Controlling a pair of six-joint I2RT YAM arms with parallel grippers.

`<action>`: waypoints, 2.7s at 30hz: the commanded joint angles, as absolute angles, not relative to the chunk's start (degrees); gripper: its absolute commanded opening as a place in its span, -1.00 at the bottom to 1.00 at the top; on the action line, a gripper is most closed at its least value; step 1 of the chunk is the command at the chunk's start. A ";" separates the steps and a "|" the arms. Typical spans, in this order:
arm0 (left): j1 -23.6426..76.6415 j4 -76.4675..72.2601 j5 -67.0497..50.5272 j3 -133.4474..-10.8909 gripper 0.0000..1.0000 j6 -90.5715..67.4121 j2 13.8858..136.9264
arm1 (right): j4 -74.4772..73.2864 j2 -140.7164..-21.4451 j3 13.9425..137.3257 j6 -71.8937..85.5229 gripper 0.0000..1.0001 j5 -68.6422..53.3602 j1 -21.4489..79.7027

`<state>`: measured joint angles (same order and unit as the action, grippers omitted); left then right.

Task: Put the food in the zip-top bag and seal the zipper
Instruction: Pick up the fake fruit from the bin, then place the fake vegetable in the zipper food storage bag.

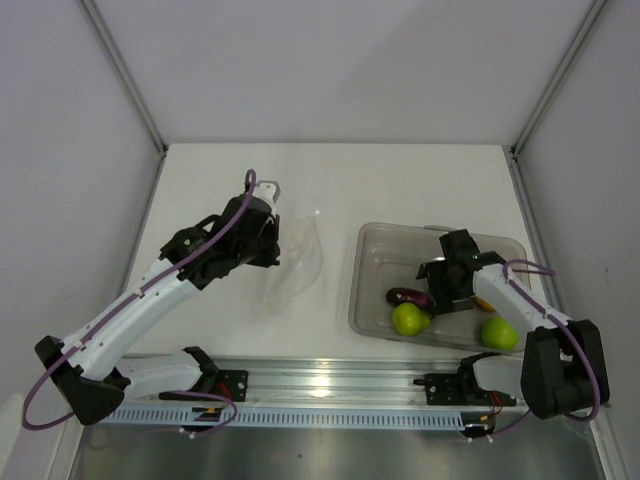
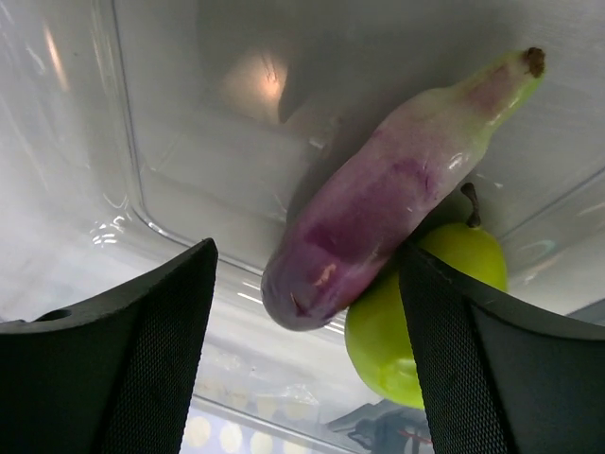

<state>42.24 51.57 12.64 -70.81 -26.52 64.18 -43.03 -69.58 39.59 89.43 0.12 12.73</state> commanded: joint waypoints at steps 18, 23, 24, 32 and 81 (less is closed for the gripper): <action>42.01 50.18 12.04 -69.70 -0.99 -26.90 63.46 | -37.00 -76.55 42.09 87.04 -0.78 3.24 19.77; 42.01 50.45 11.87 -69.70 -0.99 -26.98 64.16 | -43.67 -77.69 54.47 71.84 -1.00 9.92 23.54; 42.01 50.54 11.69 -69.78 -0.99 -27.07 64.42 | -44.38 -77.78 58.58 69.28 -1.00 11.06 24.51; 42.01 51.24 13.54 -70.93 -0.99 -28.65 65.39 | -48.70 -71.47 67.50 53.46 -1.00 20.12 36.11; 41.84 50.54 8.88 -71.63 -0.99 -34.19 66.62 | -41.30 -82.62 85.69 60.38 0.88 34.63 66.80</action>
